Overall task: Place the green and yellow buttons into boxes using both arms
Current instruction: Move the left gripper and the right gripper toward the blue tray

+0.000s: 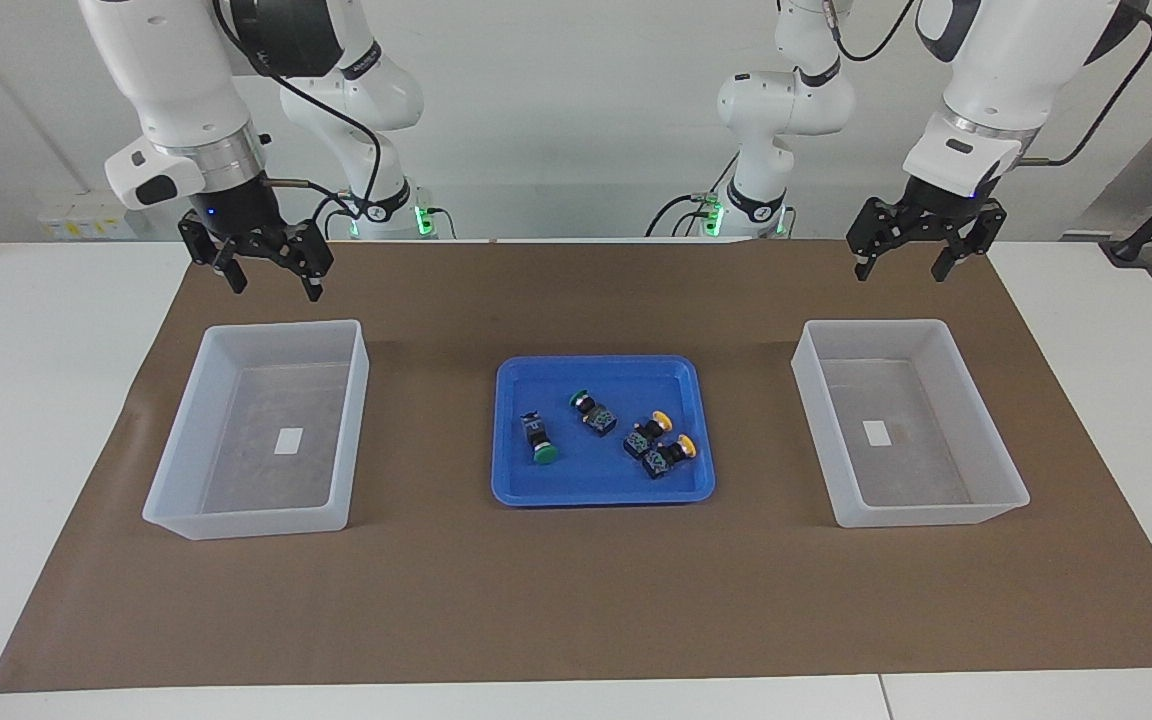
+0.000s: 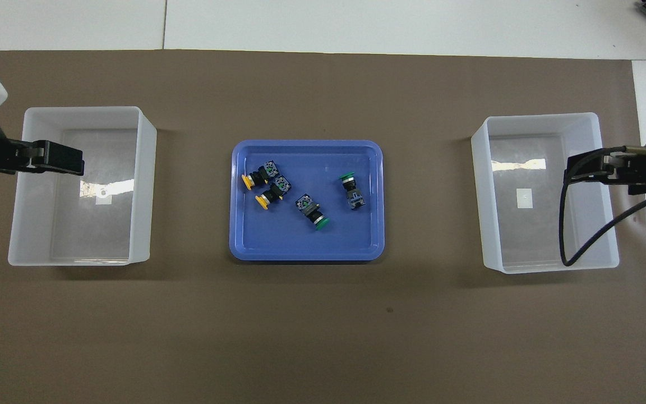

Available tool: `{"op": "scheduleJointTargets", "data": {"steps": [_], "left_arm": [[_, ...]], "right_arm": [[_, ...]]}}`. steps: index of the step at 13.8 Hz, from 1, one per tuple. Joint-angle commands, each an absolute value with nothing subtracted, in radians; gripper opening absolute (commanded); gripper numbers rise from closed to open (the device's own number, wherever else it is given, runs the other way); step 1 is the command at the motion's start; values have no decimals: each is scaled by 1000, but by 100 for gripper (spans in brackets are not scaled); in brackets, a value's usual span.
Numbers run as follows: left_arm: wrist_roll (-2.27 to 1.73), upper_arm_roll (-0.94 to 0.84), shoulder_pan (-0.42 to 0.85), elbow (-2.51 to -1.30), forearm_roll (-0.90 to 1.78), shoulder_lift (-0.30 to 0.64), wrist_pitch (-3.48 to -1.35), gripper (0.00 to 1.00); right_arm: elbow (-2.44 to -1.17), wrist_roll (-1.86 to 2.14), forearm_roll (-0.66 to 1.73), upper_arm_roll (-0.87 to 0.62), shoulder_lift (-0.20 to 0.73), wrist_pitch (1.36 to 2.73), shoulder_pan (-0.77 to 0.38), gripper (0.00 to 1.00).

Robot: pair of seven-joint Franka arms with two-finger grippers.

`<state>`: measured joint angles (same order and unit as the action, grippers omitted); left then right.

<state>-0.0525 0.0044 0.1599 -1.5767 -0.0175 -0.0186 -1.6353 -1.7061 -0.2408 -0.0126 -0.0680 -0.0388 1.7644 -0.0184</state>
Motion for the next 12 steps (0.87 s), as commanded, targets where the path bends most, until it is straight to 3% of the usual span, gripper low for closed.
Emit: {"op": "scheduleJointTargets", "data": {"steps": [1,4,8,12], "left_arm": [[-43,11,192,-1606,-40,-37,-1647,100],[-43,9,204,-1624,-40,-43,-1661,100],[-66,8,256,-1742,-32,-86,-1735,100],[-214,6,314,-1804,-25,-68,-1805,100]], "right_arm": [[-1726,-279,-9,-72,-14,1822,-55,100],[-1726,-282,-11,-72,24,1870,-98,100],[-1727,-282,-11,-72,104,1962,-176,100],[-1727,-281,-11,-72,192,2084,-227,100]]}}
